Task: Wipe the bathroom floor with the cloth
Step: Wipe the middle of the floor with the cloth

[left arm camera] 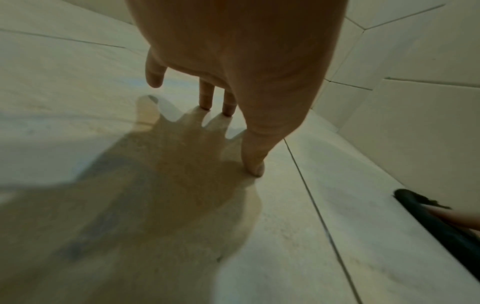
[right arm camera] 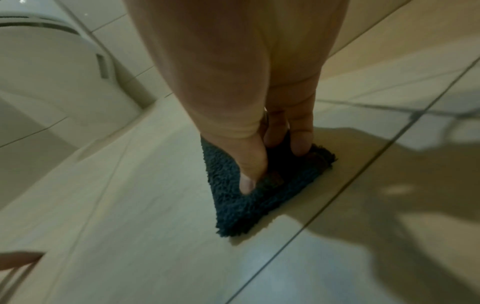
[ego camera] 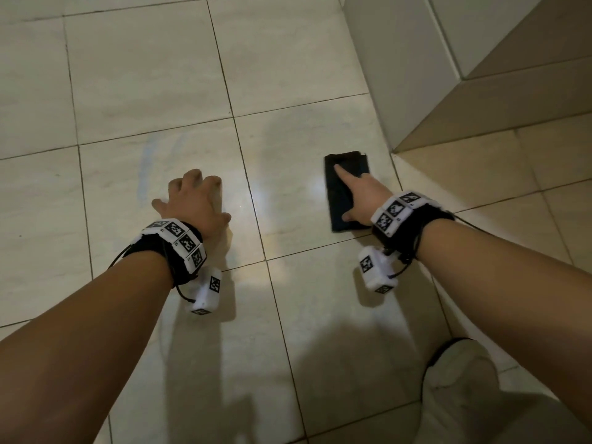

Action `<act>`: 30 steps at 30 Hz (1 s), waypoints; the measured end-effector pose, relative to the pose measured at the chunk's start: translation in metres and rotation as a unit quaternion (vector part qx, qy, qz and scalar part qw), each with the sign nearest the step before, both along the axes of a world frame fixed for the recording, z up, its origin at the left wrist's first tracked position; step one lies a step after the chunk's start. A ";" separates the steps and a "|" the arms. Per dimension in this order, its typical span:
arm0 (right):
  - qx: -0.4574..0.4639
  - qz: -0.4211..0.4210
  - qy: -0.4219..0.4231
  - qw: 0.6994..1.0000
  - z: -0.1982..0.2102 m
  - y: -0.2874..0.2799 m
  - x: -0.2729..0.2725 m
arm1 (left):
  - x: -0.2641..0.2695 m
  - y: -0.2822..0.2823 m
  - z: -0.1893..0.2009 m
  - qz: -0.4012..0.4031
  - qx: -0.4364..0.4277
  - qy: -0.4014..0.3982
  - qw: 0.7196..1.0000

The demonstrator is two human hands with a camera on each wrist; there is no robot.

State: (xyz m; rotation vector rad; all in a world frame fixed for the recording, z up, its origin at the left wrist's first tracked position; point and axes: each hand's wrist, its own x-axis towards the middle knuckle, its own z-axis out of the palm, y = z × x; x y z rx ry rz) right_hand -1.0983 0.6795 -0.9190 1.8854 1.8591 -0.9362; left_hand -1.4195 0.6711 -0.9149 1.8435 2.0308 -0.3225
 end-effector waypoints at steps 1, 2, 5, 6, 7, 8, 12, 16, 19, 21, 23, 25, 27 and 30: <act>0.001 -0.009 -0.011 1.000 0.000 0.000 0.013 | 0.000 0.000 0.000 0.001 0.001 0.000 1.000; 0.003 -0.016 -0.021 1.000 0.001 -0.001 0.026 | 0.002 -0.001 0.000 0.002 0.002 0.000 1.000; 0.006 -0.029 -0.044 0.999 0.002 -0.005 0.053 | 0.003 -0.002 0.002 0.004 0.001 0.000 1.000; 0.005 -0.030 -0.051 0.998 0.002 -0.006 0.059 | 0.003 -0.002 0.002 0.004 -0.001 0.000 1.000; 0.004 -0.030 -0.058 0.998 0.002 -0.006 0.063 | 0.002 -0.002 0.003 0.002 -0.003 0.001 1.000; 0.003 -0.029 -0.062 0.998 0.003 -0.007 0.065 | 0.003 -0.002 0.003 -0.001 -0.003 0.004 1.000; -0.008 -0.008 -0.075 0.997 0.007 -0.006 0.060 | 0.002 -0.004 0.001 -0.009 0.010 0.014 1.000; -0.012 0.021 -0.074 0.997 0.014 -0.013 0.036 | 0.000 -0.002 -0.001 -0.007 0.014 0.007 1.000; -0.008 0.057 -0.040 0.998 0.014 -0.020 -0.002 | 0.001 -0.002 -0.001 -0.004 0.018 0.004 1.000; -0.010 0.077 -0.020 0.997 0.011 -0.022 -0.031 | 0.002 -0.002 -0.001 -0.003 0.021 0.000 1.000; -0.007 0.098 -0.005 0.995 0.007 -0.024 -0.059 | 0.002 -0.003 -0.002 -0.005 0.021 -0.006 1.000; -0.002 0.116 0.007 0.993 0.002 -0.024 -0.084 | 0.000 -0.003 -0.002 -0.010 0.021 -0.009 1.000; 0.000 0.125 0.017 0.992 0.001 -0.021 -0.104 | -0.001 -0.003 -0.002 -0.017 0.019 -0.007 1.000; -0.002 0.125 0.025 0.992 0.000 -0.012 -0.125 | -0.002 -0.003 -0.003 -0.020 0.022 -0.003 1.000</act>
